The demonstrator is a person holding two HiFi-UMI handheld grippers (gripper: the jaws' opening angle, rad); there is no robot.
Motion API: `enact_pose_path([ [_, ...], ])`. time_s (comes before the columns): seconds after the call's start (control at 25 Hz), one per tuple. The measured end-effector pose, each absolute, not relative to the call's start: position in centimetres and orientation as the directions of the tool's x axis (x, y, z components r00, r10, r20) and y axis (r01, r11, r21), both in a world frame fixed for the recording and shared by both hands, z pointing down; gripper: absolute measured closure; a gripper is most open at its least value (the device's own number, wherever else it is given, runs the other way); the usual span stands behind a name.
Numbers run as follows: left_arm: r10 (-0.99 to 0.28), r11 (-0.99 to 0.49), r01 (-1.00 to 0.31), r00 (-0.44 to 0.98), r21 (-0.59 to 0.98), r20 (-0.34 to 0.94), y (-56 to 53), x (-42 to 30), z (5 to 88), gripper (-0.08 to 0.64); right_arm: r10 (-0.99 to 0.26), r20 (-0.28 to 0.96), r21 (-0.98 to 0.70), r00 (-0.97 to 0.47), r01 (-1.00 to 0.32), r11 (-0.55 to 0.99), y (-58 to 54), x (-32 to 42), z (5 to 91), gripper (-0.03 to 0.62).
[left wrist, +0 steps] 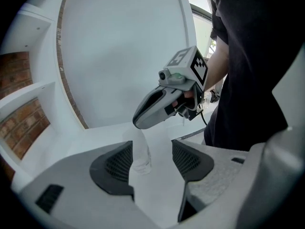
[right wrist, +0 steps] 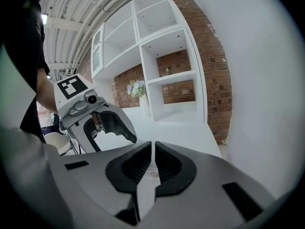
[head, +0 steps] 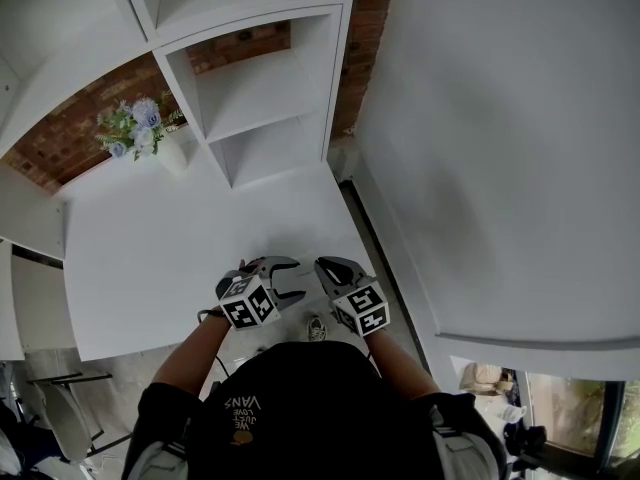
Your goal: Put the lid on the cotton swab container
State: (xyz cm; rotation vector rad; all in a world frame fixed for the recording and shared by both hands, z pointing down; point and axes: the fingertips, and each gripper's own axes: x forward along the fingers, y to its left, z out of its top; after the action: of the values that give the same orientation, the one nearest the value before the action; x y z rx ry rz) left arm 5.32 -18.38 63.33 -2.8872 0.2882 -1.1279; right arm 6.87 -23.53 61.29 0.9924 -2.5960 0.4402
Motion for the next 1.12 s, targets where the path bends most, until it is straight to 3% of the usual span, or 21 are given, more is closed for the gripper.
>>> enact_pose_path([
  [0.32, -0.299, -0.938, -0.347, 0.775, -0.022, 0.557, -19.8, 4.9, 60.9, 0.321, -0.577, 0.415, -0.155, -0.704, -0.679, 0.717, -23.3, 6.9, 61.7, 0.578],
  [0.48, -0.388, -0.890, -0.455, 0.779, 0.017, 0.492, -20.9, 4.5, 59.6, 0.356, -0.579, 0.417, -0.147, -0.700, -0.681, 0.717, -23.2, 6.8, 61.7, 0.578],
  [0.64, -0.457, -0.848, -0.528, 0.763, 0.034, 0.456, -21.6, 4.0, 59.1, 0.509, -0.580, 0.419, -0.141, -0.698, -0.682, 0.718, -23.2, 6.8, 61.7, 0.580],
  [0.8, -0.479, -0.824, -0.563, 0.748, 0.057, 0.459, -21.7, 3.5, 59.7, 0.546, -0.581, 0.421, -0.137, -0.697, -0.682, 0.719, -23.2, 6.8, 61.8, 0.580],
  [1.12, -0.468, -0.818, -0.569, 0.742, 0.083, 0.479, -21.4, 3.6, 61.0, 0.552, -0.581, 0.427, -0.127, -0.693, -0.682, 0.720, -23.1, 6.8, 62.0, 0.581],
])
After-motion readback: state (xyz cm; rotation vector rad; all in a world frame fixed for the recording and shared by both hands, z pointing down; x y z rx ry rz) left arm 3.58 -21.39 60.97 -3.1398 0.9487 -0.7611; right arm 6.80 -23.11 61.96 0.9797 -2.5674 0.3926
